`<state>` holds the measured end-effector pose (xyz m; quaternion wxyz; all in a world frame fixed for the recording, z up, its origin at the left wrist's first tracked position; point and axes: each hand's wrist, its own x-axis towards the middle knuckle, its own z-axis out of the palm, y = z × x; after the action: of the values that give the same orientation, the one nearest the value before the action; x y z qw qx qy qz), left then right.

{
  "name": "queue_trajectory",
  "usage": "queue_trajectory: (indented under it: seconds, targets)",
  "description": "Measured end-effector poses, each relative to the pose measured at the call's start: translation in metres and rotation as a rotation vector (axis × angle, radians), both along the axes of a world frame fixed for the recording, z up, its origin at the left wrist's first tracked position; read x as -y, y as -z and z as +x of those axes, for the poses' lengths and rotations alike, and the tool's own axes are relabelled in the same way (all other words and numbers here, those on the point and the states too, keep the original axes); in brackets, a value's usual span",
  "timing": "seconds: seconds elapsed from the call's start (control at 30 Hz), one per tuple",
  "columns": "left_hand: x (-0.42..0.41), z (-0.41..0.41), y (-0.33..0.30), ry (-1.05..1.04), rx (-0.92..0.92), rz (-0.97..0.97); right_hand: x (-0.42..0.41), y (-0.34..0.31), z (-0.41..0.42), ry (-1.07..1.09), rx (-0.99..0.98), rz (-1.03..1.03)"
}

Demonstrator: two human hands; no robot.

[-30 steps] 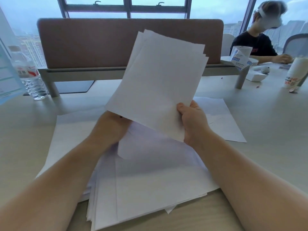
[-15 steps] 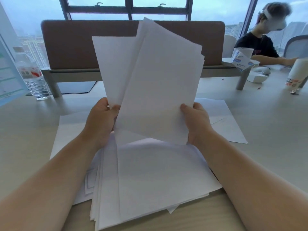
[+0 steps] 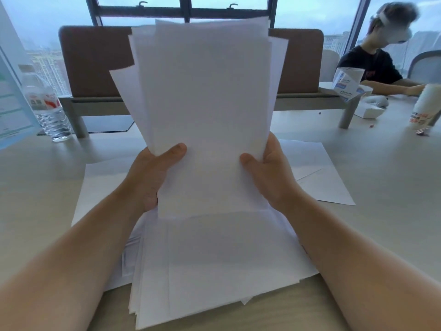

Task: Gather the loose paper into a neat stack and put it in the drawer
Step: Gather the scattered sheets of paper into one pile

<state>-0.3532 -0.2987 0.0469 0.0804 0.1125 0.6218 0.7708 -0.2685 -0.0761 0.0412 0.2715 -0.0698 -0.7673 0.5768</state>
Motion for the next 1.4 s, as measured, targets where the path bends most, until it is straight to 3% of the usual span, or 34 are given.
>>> queue_trajectory:
  seconds: [0.13,0.23,0.33,0.4,0.47,0.53,0.73,0.97,1.03,1.23,1.4]
  targets:
    - [-0.004,-0.005,0.005,-0.218,-0.053,-0.396,0.000,-0.002,-0.003,0.053,0.112,0.109]
    - [0.000,-0.010,0.006,-0.332,-0.105,-0.464,-0.021,-0.005,-0.009,0.176,0.157,0.205]
    - [0.002,-0.013,0.008,-0.334,-0.098,-0.459,-0.066,-0.002,-0.009,0.462,0.608,0.522]
    - [0.001,-0.013,0.010,-0.330,-0.121,-0.484,-0.094,0.001,-0.005,0.555,0.957,0.564]
    - [0.000,-0.012,0.010,-0.318,-0.126,-0.470,-0.114,0.002,-0.001,0.594,1.133,0.502]
    - [-0.002,-0.011,0.010,-0.302,-0.122,-0.450,-0.129,0.001,0.003,0.614,1.167,0.510]
    - [-0.006,-0.007,0.010,-0.249,-0.149,-0.465,-0.133,-0.009,0.008,0.558,1.082,0.667]
    - [-0.008,-0.002,0.010,-0.213,-0.182,-0.516,-0.119,-0.009,0.012,0.458,0.933,0.527]
    - [-0.008,-0.002,0.011,-0.211,-0.180,-0.525,-0.118,-0.009,0.009,0.461,0.786,0.523]
    - [-0.009,-0.002,0.011,-0.209,-0.175,-0.534,-0.112,-0.011,0.007,0.508,0.321,0.246]
    - [-0.009,-0.003,0.012,-0.222,-0.179,-0.529,-0.109,-0.020,0.013,0.682,0.036,0.198]
